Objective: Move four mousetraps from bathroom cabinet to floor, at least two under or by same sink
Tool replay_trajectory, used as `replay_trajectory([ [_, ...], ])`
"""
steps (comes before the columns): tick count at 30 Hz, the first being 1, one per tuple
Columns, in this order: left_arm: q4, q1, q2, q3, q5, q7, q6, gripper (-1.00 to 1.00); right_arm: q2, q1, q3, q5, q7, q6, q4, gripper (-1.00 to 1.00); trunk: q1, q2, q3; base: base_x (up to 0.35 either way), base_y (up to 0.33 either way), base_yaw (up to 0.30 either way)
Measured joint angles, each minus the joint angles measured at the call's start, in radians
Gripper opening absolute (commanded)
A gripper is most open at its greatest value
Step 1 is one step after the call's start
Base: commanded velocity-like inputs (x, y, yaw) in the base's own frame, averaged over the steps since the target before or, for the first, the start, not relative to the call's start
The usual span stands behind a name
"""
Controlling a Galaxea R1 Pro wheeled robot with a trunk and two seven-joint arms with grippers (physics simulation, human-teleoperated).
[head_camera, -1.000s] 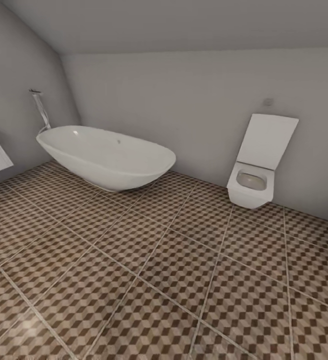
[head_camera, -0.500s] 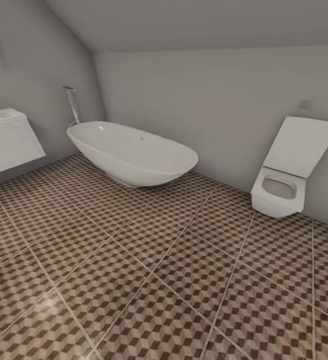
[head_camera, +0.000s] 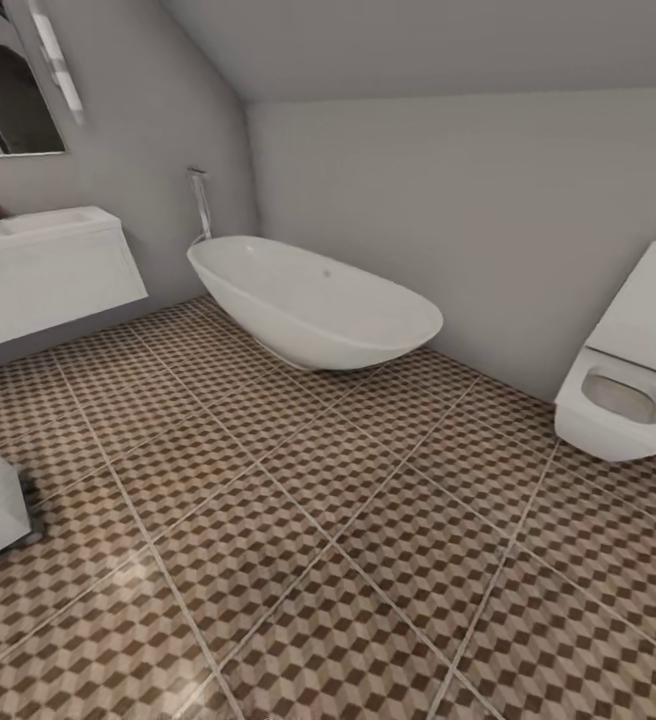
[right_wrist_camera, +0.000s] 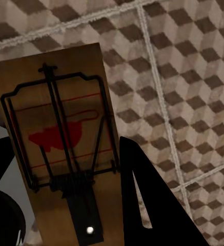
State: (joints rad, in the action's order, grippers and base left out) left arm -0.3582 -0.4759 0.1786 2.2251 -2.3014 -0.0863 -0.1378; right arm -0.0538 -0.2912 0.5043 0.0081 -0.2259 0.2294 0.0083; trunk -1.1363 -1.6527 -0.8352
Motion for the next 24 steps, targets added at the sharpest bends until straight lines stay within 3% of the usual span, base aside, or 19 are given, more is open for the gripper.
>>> replay_trajectory([
  [8,-0.002,0.000,0.000,0.000,0.000,0.000,0.000,-1.00,0.000,0.000,-0.001,0.000,0.000,0.000,0.000,-1.00,0.000,0.000,-0.003,0.000,0.000,0.257],
  [19,-0.002,-0.001,-0.001,0.003,0.000,-0.001,0.001,-1.00,-0.004,0.000,0.003,0.007,0.006,-0.001,0.008,-1.00,0.000,0.000,-0.004,0.007,0.000,0.017],
  [24,-0.001,0.000,0.000,0.006,-0.001,0.000,0.003,-1.00,0.002,0.000,0.001,0.001,0.003,-0.002,0.005,-1.00,0.001,0.000,-0.004,0.223,0.078,0.000],
])
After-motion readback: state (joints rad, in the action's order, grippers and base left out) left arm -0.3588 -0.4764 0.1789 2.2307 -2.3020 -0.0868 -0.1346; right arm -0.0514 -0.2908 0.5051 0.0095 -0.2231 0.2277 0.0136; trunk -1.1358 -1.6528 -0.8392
